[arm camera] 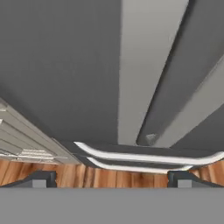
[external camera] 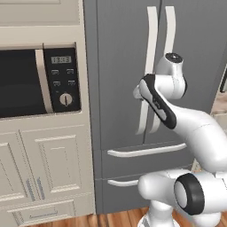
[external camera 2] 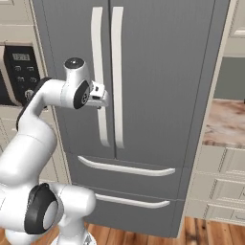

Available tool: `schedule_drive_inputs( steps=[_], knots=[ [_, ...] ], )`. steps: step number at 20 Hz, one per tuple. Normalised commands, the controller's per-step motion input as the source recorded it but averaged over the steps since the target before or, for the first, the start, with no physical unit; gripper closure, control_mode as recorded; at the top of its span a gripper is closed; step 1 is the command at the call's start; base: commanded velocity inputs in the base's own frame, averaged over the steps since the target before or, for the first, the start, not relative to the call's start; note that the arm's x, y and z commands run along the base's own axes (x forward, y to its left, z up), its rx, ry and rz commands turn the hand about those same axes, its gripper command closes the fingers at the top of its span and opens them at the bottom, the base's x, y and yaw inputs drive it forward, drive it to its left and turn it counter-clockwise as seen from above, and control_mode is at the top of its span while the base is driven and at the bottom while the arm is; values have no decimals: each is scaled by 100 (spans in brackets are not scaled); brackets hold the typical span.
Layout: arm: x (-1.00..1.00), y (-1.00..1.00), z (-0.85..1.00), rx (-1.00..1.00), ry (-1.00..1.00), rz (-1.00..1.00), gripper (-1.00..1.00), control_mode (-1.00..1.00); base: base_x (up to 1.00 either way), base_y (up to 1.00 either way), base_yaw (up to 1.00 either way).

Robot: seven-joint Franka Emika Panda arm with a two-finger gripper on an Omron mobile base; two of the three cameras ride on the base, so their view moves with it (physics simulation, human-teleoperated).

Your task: Gather the eggplant and sweet potato from the fridge and place them on a tray on the dining counter. Then gather the steak and chicken drumstick from the fridge and place them on the other tray.

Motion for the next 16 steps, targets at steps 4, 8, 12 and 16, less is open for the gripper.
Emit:
schedule_drive_inputs(
  steps=[4,8,12,16],
  knots=[
    [79,19,1,0,0,-5,-100,-100,0,0,0],
    [9,0,4,0,-1,-4,-100,-100,0,0,0],
    [2,-27,1,0,-1,-4,-100,-100,0,0,0],
    [7,-31,0,0,-1,-1,-100,-100,0,0,0]
  ],
)
